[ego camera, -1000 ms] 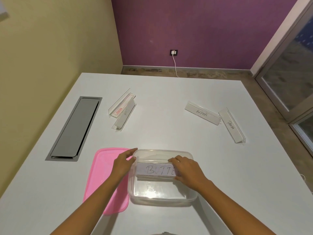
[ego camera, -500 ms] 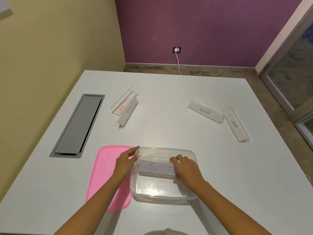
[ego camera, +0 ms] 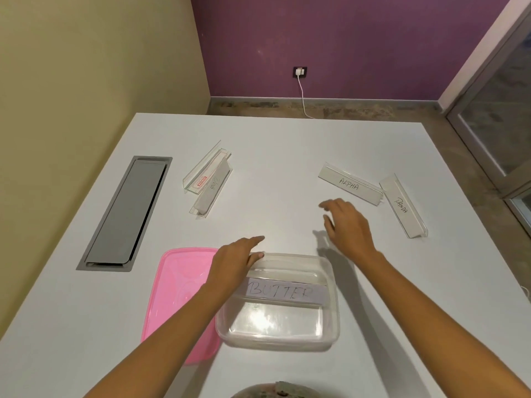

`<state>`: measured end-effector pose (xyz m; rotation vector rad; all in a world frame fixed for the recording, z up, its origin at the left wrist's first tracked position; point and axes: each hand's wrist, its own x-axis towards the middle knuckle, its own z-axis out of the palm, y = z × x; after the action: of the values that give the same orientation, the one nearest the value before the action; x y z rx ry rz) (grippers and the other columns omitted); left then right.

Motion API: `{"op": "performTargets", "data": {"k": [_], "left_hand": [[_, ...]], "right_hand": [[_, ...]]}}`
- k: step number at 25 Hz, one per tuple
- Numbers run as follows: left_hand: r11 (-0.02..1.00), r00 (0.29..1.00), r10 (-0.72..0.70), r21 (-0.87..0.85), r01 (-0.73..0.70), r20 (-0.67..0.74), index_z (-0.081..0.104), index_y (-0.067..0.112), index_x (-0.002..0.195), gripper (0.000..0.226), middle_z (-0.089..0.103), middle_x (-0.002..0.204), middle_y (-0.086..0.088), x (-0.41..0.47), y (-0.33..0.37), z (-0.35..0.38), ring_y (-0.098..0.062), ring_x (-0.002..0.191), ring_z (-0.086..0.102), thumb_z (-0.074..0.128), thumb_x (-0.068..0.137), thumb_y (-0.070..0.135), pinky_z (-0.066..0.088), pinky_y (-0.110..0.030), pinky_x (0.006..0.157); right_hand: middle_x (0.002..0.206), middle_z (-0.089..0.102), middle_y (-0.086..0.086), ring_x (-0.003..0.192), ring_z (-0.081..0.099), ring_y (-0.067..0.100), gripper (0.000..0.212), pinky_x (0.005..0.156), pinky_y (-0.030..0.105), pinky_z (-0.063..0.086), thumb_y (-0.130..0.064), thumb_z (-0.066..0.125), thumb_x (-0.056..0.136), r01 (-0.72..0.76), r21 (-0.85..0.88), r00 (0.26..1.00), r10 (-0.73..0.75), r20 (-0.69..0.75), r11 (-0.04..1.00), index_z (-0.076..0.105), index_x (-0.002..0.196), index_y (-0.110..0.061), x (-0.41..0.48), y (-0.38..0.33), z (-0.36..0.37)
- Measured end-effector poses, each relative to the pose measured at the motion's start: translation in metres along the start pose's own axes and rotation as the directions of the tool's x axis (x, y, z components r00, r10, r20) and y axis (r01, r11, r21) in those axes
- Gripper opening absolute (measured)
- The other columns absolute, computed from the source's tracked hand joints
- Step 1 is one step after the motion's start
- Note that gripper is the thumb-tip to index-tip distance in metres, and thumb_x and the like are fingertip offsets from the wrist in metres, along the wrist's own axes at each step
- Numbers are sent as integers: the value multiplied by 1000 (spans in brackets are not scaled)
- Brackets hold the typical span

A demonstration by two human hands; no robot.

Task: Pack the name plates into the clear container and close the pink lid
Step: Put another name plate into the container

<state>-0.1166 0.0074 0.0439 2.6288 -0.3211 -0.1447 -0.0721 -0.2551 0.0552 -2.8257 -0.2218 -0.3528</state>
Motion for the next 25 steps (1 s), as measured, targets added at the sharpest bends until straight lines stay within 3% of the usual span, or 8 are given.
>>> {"op": "performTargets", "data": {"k": [3, 6, 13, 16, 18, 25], "left_hand": [[996, 983, -31, 87, 16, 181, 56, 34, 123, 38, 66, 116, 10, 19, 5, 3, -14, 106, 61, 48, 90, 50, 48, -31, 80], [987, 957, -28, 162, -21, 290, 62, 37, 114, 37, 71, 105, 5, 28, 2, 12, -20, 100, 63, 45, 88, 57, 48, -32, 75], [987, 962, 15, 148, -58, 272, 64, 36, 102, 38, 71, 92, 10, 31, -10, 23, -14, 85, 64, 34, 92, 57, 42, -28, 61], [989, 967, 27, 131, -62, 252, 64, 37, 102, 54, 71, 91, 13, 31, -12, 27, -11, 83, 64, 21, 84, 65, 39, -25, 57], [992, 968, 14, 120, -45, 252, 64, 38, 102, 52, 70, 90, 14, 31, -11, 26, -10, 82, 63, 22, 83, 62, 34, -19, 54], [995, 974, 21, 87, -42, 226, 66, 39, 99, 51, 68, 83, 15, 30, -5, 20, -5, 76, 61, 24, 84, 64, 22, -13, 48]], "right_hand": [[107, 63, 10, 99, 57, 33, 33, 72, 41, 50, -3, 54, 82, -111, -53, 991, 114, 75, 992, 59, 114, -11, 40, 38, 12], [121, 55, 19, 111, 50, 39, 44, 82, 46, 47, -2, 55, 83, -198, -159, 958, 225, 178, 967, 50, 126, -4, 73, 77, 25], [115, 53, 24, 108, 51, 41, 41, 80, 46, 47, 0, 57, 81, -405, -186, 865, 441, 239, 895, 45, 120, 3, 116, 134, 50], [116, 54, 22, 109, 51, 39, 52, 84, 45, 46, -12, 71, 74, -415, -220, 838, 465, 287, 883, 47, 118, 2, 124, 143, 59], [117, 55, 21, 110, 52, 39, 60, 87, 45, 45, -19, 77, 71, -427, -235, 818, 484, 312, 873, 47, 119, 1, 125, 149, 65], [119, 52, 24, 111, 50, 44, 62, 95, 49, 42, -29, 77, 73, -440, -278, 788, 516, 336, 854, 46, 120, -3, 113, 164, 83]]}}
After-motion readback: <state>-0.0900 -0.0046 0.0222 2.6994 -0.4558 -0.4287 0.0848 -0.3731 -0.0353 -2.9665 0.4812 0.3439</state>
